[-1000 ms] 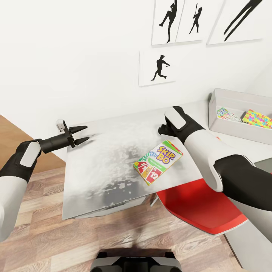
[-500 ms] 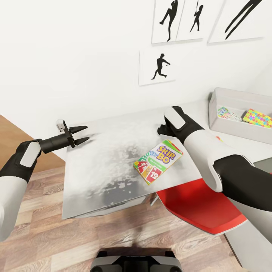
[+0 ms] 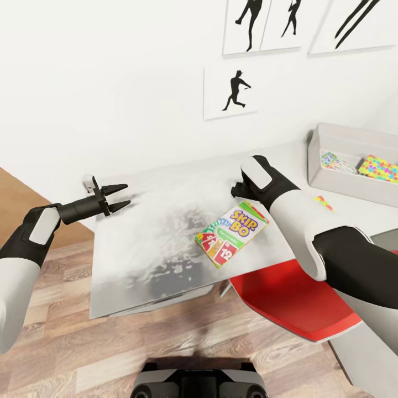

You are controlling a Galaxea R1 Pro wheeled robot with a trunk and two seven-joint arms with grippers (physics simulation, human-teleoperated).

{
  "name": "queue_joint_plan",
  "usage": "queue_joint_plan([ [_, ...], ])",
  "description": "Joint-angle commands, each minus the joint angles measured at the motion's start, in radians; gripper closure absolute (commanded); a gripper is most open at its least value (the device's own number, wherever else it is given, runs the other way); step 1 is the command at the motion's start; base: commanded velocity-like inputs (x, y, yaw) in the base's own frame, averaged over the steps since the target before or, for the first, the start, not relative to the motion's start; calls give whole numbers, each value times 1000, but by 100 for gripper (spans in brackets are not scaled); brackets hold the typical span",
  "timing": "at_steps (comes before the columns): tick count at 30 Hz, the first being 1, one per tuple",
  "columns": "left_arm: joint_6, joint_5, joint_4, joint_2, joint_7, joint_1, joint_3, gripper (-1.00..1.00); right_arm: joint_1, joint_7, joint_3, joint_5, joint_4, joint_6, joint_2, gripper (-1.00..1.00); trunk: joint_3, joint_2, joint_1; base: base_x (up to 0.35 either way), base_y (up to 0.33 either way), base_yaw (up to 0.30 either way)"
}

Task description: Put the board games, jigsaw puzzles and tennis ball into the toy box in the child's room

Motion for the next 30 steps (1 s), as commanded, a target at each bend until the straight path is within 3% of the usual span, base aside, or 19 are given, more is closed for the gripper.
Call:
queue_joint_plan([
  [1,3,-4,0,0,-5,-1,1,-100,-1,-7,9,-9,-1,5,-1,-100,-3,-2,0,0,0,0],
  [30,3,-4,0,0,-5,-1,2,-100,1,-5,8,-10,-1,15,0,-100,-49,-2,0,0,0,0],
])
